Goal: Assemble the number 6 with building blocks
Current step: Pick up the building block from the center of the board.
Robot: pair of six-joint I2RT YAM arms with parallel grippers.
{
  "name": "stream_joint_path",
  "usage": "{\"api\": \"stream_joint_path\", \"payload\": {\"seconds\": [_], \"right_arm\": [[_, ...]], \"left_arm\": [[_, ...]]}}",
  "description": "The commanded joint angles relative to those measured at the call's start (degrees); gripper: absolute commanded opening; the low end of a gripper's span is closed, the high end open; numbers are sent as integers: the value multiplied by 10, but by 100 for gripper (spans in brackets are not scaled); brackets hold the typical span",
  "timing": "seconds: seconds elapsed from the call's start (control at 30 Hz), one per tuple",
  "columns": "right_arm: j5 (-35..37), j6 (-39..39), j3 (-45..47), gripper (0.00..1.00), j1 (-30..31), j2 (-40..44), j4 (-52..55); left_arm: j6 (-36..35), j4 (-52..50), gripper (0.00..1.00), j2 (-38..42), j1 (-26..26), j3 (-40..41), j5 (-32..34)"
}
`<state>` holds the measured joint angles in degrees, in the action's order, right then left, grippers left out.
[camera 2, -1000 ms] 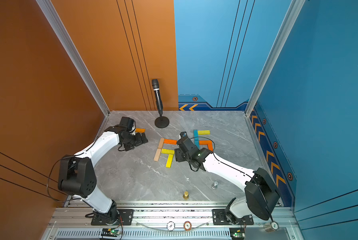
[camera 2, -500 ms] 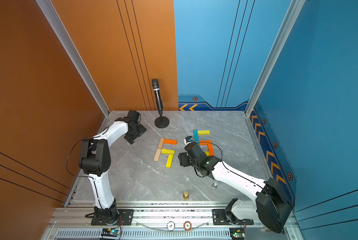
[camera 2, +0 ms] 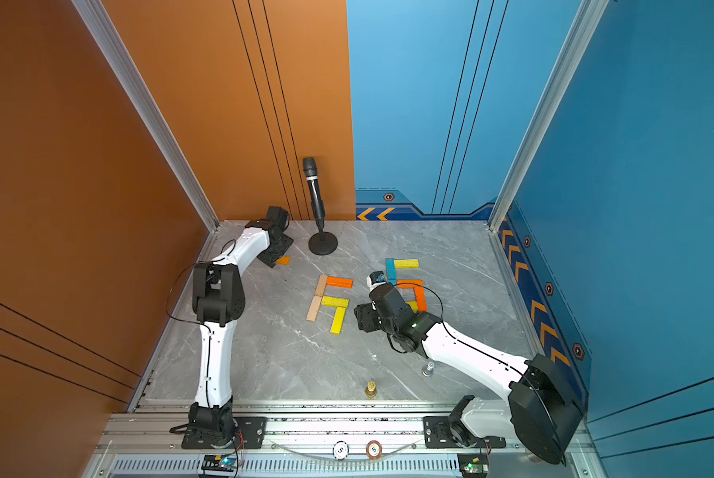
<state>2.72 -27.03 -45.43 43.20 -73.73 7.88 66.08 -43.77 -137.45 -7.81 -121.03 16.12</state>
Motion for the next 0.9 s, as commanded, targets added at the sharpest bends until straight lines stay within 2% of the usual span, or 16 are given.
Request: {"api": "stream_joint_path", "payload": {"seconds": [0.0, 0.3, 0.33, 0.47, 0.6, 0.73, 0.87], "right_arm": [[-11, 2, 10, 67, -9, -7, -9], [-20, -4, 35, 67, -26, 2, -23], [-22, -5, 39, 67, -45, 4, -24], [-28, -7, 48, 67, -56, 10, -30], [-33, -9, 55, 67, -64, 16, -34], [-39, -9, 56, 67, -68, 22, -35], [-41, -7, 55, 67, -71, 27, -36]], "left_arm": [[9, -51, 79, -30, 3, -51, 37], [10, -73, 75, -63, -1, -67, 68], [11, -78, 74, -66, -1, -67, 68], [13, -88, 70, -72, 0, -63, 67], [12, -106, 62, -87, 9, -78, 55], [-7, -114, 49, -86, 16, -79, 46], [-36, -118, 40, -74, 28, -57, 6]]}}
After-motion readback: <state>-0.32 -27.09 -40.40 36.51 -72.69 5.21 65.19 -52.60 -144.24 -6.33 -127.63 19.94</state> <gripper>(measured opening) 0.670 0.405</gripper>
